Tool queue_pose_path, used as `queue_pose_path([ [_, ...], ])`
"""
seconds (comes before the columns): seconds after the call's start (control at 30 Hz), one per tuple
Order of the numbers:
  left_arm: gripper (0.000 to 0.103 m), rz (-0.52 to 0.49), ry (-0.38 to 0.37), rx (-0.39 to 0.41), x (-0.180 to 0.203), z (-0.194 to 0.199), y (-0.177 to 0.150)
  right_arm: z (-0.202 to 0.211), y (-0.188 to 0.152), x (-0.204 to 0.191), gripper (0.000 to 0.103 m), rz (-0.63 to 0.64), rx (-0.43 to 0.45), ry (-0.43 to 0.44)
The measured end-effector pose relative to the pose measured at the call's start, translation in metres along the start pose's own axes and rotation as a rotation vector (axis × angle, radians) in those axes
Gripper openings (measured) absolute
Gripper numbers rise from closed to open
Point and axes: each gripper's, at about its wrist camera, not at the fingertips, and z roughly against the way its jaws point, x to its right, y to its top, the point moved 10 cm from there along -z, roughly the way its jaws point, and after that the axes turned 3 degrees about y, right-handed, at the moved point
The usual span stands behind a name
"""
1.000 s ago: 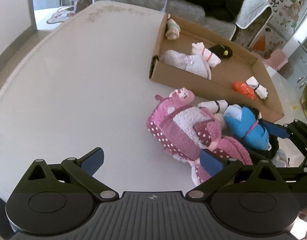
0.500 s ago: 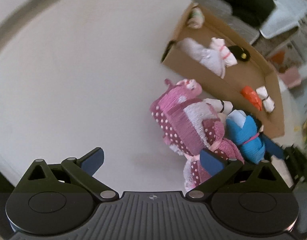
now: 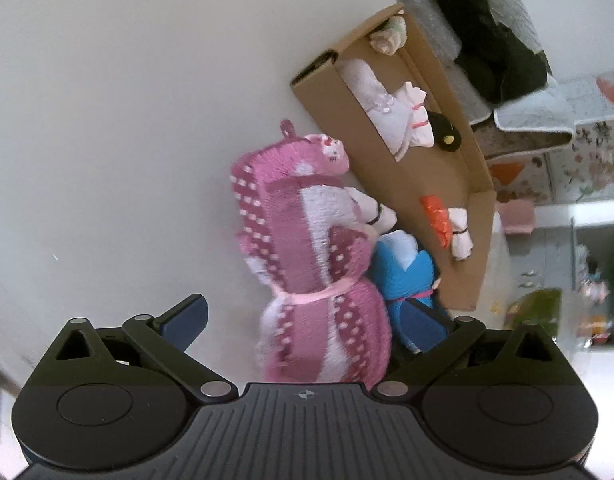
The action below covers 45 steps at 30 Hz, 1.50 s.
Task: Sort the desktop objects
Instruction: 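Grasp the pink towel bundle with the left gripper while the right grasps the blue sock bundle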
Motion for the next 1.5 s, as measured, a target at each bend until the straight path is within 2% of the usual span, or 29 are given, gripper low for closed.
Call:
queue_pose_path([
  [0.1,0.102,-0.044,0.036,-0.032,0.011,-0.017,-0.002,0.001,0.0,-0.001,0.059,-0.005,0.0,0.004],
  [0.13,0.102,-0.067,0.027,-0.031,0.017,-0.022,-0.002,0.001,0.0,-0.001,0.059,-0.002,0.002,0.003],
  [0.23,0.102,-0.164,0.08,-0.028,0.03,-0.031,0.0,0.002,0.0,-0.002,0.055,-0.014,0.009,0.003],
  [0.37,0.1,-0.232,0.136,-0.04,0.036,-0.035,-0.002,0.004,0.001,-0.001,0.048,-0.028,0.011,0.004],
  [0.47,0.102,-0.25,0.146,-0.019,0.032,-0.031,-0.003,0.004,0.001,-0.001,0.048,-0.036,0.012,0.008],
  [0.57,0.103,-0.318,0.176,0.003,0.032,-0.03,-0.002,0.003,0.0,-0.001,0.049,-0.034,0.014,0.01],
  [0.77,0.103,-0.229,0.095,-0.002,0.027,-0.026,0.005,0.002,0.0,0.002,0.05,-0.054,0.015,0.025],
  [0.97,0.102,-0.23,0.123,0.023,0.028,-0.025,0.005,0.003,-0.002,0.002,0.051,-0.049,0.009,0.031],
  [1.13,0.102,-0.264,0.114,0.039,0.031,-0.027,0.006,0.004,-0.002,0.005,0.05,-0.05,0.006,0.036],
  [1.2,0.099,-0.282,0.133,0.043,0.031,-0.028,0.006,0.004,-0.002,0.006,0.049,-0.054,0.007,0.038],
  [1.27,0.07,-0.296,0.183,0.08,0.029,-0.023,0.008,0.005,-0.003,0.007,0.047,-0.059,0.009,0.036],
  [1.4,0.064,-0.273,0.142,0.079,0.023,-0.02,0.011,0.007,-0.005,0.012,0.044,-0.075,0.018,0.035],
  [1.5,0.063,-0.279,0.148,0.088,0.018,-0.014,0.012,0.007,-0.004,0.012,0.043,-0.076,0.019,0.033],
])
